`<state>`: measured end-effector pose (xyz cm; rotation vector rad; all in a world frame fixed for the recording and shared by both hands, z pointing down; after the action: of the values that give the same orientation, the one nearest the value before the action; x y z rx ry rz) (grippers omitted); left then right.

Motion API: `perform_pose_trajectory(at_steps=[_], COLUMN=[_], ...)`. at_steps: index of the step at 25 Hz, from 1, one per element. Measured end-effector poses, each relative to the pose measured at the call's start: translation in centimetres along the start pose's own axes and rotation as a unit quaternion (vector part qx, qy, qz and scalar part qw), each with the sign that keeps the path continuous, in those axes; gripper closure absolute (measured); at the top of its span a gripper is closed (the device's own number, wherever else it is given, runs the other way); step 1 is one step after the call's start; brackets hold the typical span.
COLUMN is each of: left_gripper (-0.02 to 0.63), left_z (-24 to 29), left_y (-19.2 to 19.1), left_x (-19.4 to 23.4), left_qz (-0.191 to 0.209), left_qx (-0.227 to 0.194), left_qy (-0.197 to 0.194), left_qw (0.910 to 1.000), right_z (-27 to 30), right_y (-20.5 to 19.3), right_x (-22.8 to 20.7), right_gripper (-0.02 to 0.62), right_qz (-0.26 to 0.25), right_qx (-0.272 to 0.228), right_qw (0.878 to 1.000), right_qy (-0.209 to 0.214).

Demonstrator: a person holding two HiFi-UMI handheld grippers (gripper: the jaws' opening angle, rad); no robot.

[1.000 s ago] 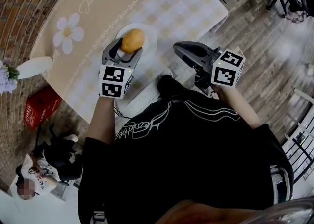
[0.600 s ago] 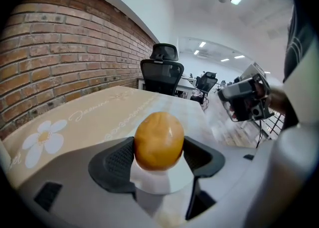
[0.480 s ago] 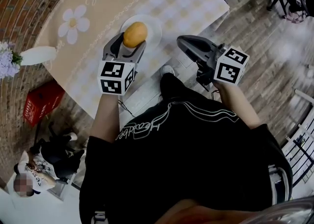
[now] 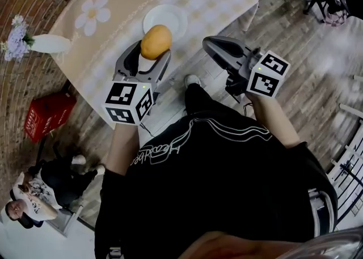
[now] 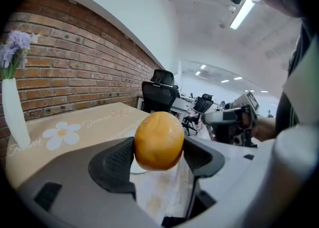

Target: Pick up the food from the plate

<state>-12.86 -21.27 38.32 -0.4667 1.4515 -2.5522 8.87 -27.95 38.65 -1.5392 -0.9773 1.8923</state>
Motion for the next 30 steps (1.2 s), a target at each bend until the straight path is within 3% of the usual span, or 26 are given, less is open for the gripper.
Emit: perform_pose_trajectory(at_steps=[15, 23, 30], left_gripper=[0.301, 0.301, 0.299], left_z=[-14.5, -18.5, -19.0], left_y=[-0.7, -1.7, -1.6], left_x=[-6.7, -8.6, -9.6], left_qz=[-0.033, -0.038, -0.036], left_qx=[-0.073, -0.094, -0.096], left_qy=[-0.025, -0.035, -0.039], left_qw=[0.9964, 0.9943, 0.994], right_z=[-2.6, -4.2, -4.5], right_y=[-2.6, -4.9, -4.9], right_x=[12.8, 16.8, 17.4], right_gripper=[0.598, 0.598, 0.598], right_qz=[-0.062, -0.073, -0.079], right_qx=[-0.004, -0.001, 0.003], right_qw=[0.998, 0.997, 0.996], right_qy=[0.03, 0.028, 0.028])
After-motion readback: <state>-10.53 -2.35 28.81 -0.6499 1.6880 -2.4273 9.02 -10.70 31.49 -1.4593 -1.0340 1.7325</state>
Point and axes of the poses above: the fingertips, and each gripper's own axes: z forward along the fingers, x to its left, y out of its top, the point moved 8 cm from there along -z, backward along the fingers, and after that the axes turned 2 degrees about y, right-handed, at the moved point
